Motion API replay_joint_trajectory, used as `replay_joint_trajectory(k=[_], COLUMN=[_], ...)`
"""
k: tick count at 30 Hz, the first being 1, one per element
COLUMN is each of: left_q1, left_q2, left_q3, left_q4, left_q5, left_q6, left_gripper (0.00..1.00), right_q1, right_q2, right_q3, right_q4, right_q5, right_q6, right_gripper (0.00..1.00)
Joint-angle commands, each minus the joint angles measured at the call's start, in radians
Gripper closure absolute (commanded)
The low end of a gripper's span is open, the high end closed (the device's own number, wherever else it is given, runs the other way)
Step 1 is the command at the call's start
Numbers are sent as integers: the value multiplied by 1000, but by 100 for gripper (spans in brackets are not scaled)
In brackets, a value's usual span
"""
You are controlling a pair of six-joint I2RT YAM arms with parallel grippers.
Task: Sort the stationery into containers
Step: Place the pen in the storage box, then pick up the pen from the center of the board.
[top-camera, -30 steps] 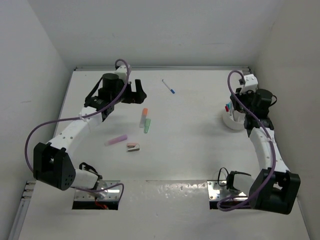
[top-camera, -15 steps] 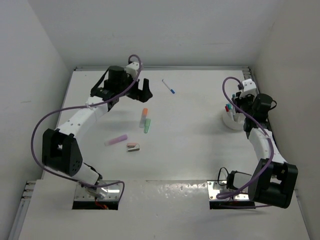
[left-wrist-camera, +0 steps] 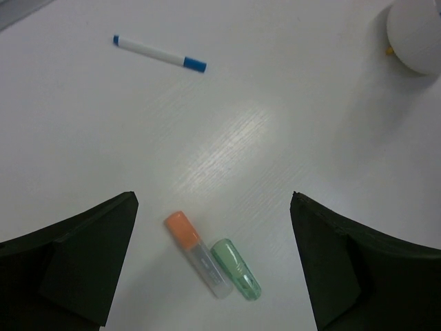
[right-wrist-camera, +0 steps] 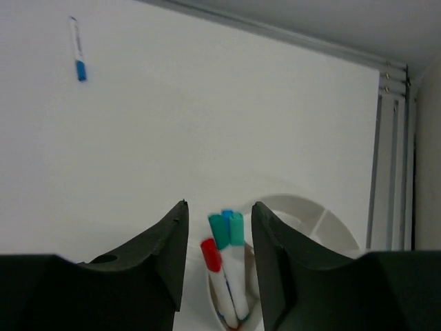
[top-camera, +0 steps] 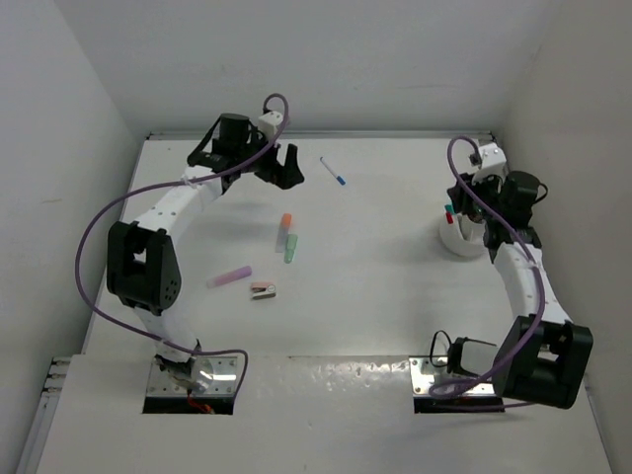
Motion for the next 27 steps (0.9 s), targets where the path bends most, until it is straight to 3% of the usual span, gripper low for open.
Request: replay_joint_trajectory(k=[1,8,17,27], left_q1=[58,133,192,238], left_q2=[-87,-84,-145,-152], left_q3=[-64,-91,-202,-280], left_q4=[126,151,172,185], left_q5=[41,128,202,272], left_q6=[-101,-166,-152,-197], left_gripper=[0,0,0,0], right_q1=[88,389,485,558], right_q2=[18,293,815,1121], right_q3=[133,394,850,1115], right_q4=[-56,-155,-232,-251], right_q5=[-67,-2,90,151], right_q6=[84,164,302,255], right_gripper=[61,71,68,64])
